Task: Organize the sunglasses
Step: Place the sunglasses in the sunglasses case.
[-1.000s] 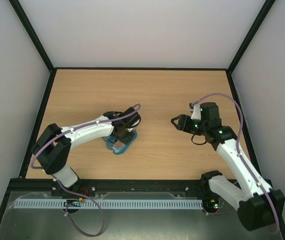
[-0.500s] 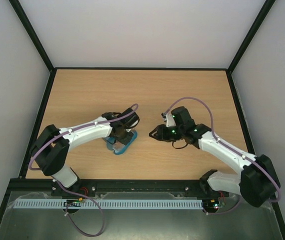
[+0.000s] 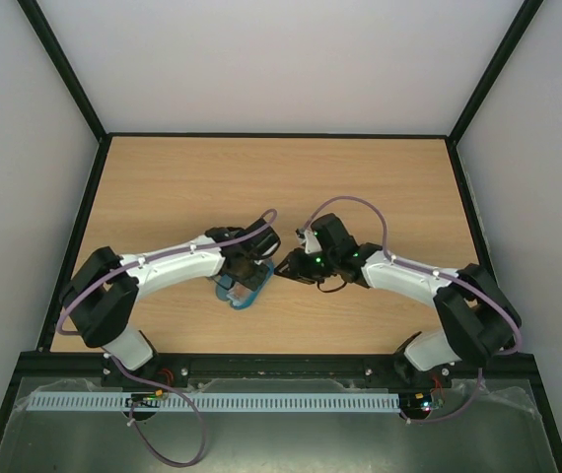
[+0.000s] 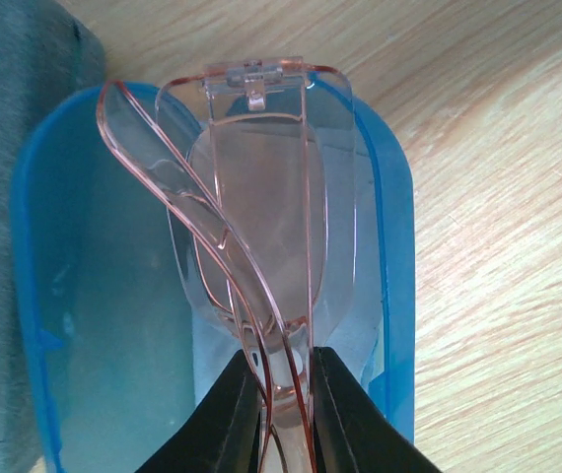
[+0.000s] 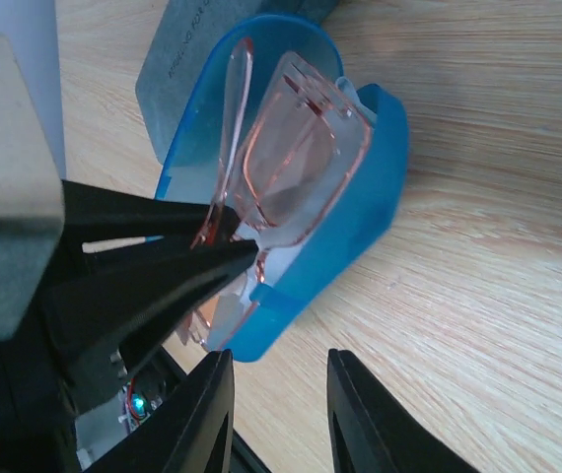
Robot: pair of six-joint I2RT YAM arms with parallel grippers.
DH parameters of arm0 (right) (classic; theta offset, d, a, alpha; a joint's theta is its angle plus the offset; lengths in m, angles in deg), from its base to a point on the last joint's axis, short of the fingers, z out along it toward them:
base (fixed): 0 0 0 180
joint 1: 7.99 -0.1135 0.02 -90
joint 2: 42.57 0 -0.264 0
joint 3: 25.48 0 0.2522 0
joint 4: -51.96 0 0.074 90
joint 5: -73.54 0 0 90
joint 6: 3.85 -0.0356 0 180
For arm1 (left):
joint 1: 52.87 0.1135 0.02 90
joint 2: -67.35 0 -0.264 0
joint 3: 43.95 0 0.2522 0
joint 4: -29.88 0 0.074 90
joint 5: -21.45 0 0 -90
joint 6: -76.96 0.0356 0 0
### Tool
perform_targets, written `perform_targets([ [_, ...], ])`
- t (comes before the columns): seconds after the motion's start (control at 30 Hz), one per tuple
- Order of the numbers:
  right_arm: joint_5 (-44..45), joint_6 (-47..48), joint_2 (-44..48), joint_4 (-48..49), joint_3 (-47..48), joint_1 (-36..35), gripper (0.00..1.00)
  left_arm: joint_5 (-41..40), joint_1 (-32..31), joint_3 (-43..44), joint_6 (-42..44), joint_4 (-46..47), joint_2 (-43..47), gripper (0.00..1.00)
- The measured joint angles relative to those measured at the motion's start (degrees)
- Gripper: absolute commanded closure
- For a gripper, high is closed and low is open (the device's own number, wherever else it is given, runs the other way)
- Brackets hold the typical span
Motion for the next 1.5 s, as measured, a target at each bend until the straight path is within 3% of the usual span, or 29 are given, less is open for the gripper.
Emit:
perform_targets([
  [1.0,1.88,-2.19,-5.95,4.94,-1.11,-2.32,0.78,-1.42,-5.90,-1.95,-10.19,4.31,-4.20,0.94],
  [1.5,2.29,-0.85,-10.82,4.87,0.15,-2.32,0.81,-5.95,-7.37,-1.92,-13.90,4.11,-5.55,0.84],
])
